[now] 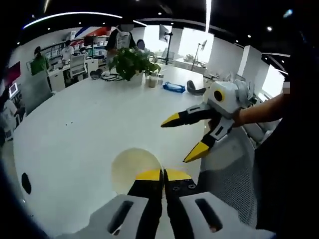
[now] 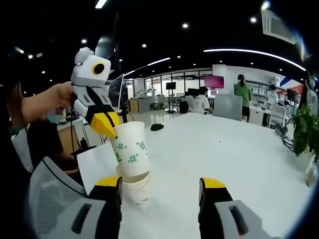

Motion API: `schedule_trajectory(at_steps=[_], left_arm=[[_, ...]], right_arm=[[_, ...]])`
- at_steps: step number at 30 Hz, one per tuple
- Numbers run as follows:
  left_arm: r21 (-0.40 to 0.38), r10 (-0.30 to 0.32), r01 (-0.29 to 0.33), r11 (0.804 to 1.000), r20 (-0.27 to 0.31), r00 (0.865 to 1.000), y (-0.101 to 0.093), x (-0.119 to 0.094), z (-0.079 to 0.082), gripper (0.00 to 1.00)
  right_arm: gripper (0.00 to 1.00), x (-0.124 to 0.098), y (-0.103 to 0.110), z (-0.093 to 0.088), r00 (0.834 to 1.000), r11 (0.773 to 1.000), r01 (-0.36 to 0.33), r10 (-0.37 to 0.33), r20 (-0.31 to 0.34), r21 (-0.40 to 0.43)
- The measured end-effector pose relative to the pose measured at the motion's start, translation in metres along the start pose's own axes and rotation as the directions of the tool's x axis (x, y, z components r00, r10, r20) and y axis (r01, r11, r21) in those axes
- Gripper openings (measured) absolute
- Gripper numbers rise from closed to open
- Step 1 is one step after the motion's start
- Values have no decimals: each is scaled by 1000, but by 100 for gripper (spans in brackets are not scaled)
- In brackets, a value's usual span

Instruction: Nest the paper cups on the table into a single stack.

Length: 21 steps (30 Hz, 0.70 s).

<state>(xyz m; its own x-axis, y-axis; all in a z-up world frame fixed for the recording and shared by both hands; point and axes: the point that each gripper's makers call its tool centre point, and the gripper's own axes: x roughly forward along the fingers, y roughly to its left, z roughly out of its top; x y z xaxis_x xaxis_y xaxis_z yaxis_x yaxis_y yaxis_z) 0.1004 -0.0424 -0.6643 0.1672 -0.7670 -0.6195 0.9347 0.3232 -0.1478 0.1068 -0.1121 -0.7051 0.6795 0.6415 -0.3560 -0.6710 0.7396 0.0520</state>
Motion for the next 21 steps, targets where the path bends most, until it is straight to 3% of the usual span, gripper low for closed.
schedule_trajectory(at_steps=[6,9,21], left_arm=[[75,11,-6,997,-66,998,-4,10,-9,0],[140,32,-13,990,-134,990,-2,17,-21,0],[222,55,-3,975,-229,972,-4,40,-41,0]], right_arm=[[62,0,0,-2,1000,1000,-1,1,-2,1],[62,0,1,-3,1000,1000,-3,3,-5,0],[61,-1,1,-6,1000,1000,1,-1,-13,4]])
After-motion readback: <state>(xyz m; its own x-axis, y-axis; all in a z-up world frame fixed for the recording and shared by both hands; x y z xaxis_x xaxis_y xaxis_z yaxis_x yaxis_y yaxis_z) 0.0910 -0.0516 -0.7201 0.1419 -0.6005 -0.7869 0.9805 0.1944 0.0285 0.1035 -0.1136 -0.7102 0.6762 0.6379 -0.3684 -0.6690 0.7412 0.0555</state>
